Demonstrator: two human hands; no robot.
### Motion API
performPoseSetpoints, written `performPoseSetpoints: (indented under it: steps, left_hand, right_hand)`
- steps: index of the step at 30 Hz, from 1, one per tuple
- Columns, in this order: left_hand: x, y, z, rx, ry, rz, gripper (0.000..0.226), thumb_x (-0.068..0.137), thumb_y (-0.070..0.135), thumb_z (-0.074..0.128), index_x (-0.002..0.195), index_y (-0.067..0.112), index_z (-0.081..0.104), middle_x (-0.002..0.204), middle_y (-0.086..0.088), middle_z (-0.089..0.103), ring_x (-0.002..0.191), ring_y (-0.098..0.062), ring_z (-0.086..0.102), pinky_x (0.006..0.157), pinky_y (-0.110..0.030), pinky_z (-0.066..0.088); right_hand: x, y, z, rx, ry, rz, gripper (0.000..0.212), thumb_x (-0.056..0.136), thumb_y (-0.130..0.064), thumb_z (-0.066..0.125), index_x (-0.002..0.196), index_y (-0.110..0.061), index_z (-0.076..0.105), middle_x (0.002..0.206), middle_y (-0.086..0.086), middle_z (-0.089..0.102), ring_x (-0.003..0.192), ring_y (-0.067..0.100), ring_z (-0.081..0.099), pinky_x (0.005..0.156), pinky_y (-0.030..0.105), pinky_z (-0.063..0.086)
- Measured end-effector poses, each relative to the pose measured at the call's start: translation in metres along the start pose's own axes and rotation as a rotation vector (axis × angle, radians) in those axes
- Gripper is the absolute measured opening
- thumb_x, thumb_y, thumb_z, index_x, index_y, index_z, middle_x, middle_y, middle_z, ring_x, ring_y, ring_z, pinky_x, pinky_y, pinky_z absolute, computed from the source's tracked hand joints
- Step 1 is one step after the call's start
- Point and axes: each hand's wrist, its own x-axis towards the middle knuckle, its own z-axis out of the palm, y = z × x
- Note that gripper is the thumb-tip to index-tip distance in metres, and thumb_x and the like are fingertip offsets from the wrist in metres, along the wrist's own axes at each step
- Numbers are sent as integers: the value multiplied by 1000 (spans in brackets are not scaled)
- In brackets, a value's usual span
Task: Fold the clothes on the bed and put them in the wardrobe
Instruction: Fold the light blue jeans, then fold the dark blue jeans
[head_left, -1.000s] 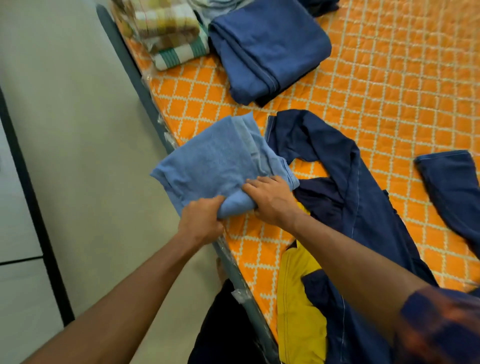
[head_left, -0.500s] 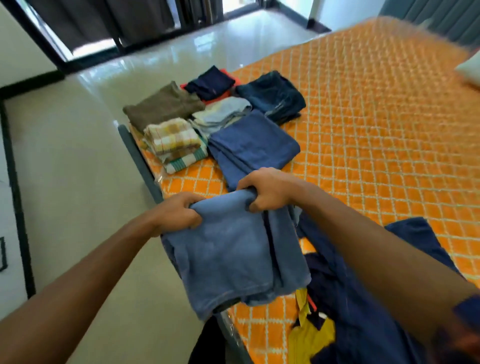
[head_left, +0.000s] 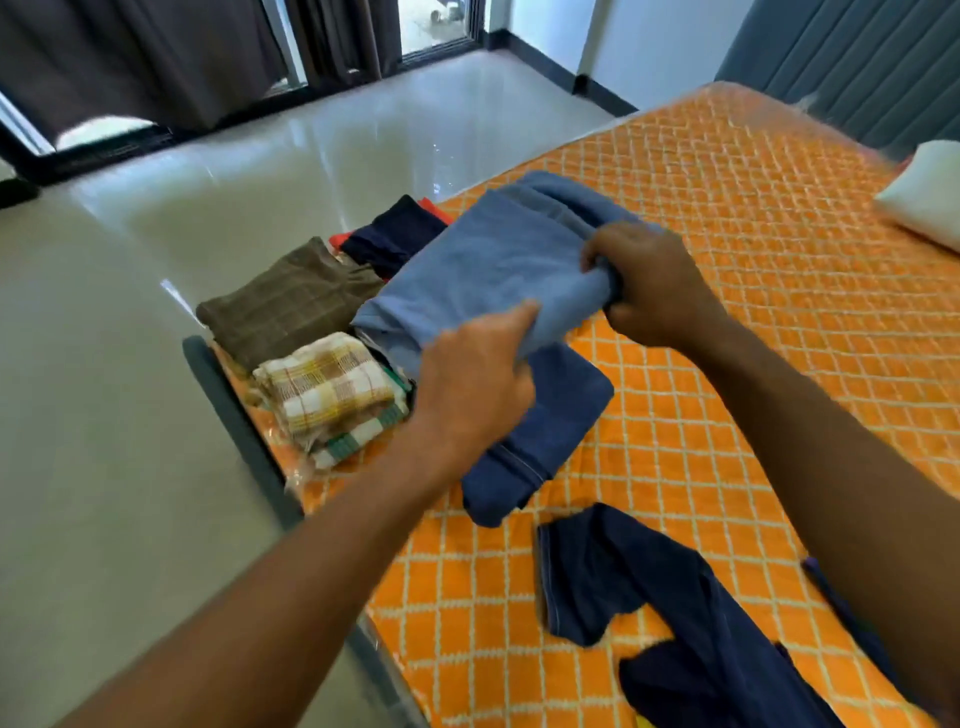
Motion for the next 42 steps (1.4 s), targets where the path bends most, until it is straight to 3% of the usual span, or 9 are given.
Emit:
performPoseSetpoints:
  steps: [7,12,16,19,23,30,34,38,42]
  left_hand:
    - [-67,-58,143,162,-661,-149,16,88,27,55,101,18,52,101,-9,66,94,-38,63,65,-41,43]
    - [-54,-96,172,36,-415,-233,21,90,39,58,95,18,57,93,-9,68,90,-38,64,66,-41,48]
    - [-19,-119,177,153,-222,-4,49,85,40,69,127,15,60,110,-12,62,101,-39,61,72,-47,52]
    - [-6,-143,186,396,-316,-3,83,81,71,54,152,32,36,159,-14,29,149,-41,20,110,-69,22]
    - [-11,-180,203,302,-605,-235,111,67,98,34,155,49,-13,165,1,-26,149,-32,-29,110,-77,-8]
    - [-10,-184,203,325,-631,-260,113,65,100,37,155,50,-12,166,1,-23,151,-32,-25,111,-77,-5]
    - [-41,-146,195,276,-376,-144,73,92,59,58,153,24,36,165,-15,16,154,-38,5,114,-75,5]
    - [-127,-79,201,-57,-189,164,42,88,26,63,126,8,62,143,-21,49,141,-39,38,115,-56,31]
    - [-230,-19,241,-167,-542,182,57,81,24,67,136,11,57,145,-21,47,135,-38,45,104,-52,46]
  right_hand:
    - [-132,37,187,289,-270,488,46,73,-16,53,114,-2,69,133,22,61,129,38,53,115,41,36]
    - [-149,36,229,475,-16,727,54,68,-13,56,120,-13,71,133,-2,63,125,-2,50,109,38,46]
    - [-109,31,227,390,28,588,50,86,-31,67,135,-20,62,153,3,49,146,21,39,120,41,32]
    - [-79,32,246,152,-145,516,64,97,-56,53,155,-34,38,169,4,16,156,28,11,123,53,14]
    - [-65,36,286,63,-454,573,70,100,-70,28,159,-47,-2,168,-7,-20,156,21,-17,122,62,-7]
    - [-77,40,263,333,-382,600,70,95,-49,61,157,-33,34,170,5,11,157,24,10,125,52,10]
    - [-182,31,219,351,-77,759,56,89,-37,65,142,-22,55,144,3,54,133,23,49,111,46,41]
    - [-348,25,173,60,-294,1075,67,89,-58,62,149,-34,43,146,-3,52,133,25,50,107,49,44]
    - [-511,-4,133,-39,-701,1310,92,81,-80,54,157,-45,17,166,-6,23,148,27,30,113,62,30]
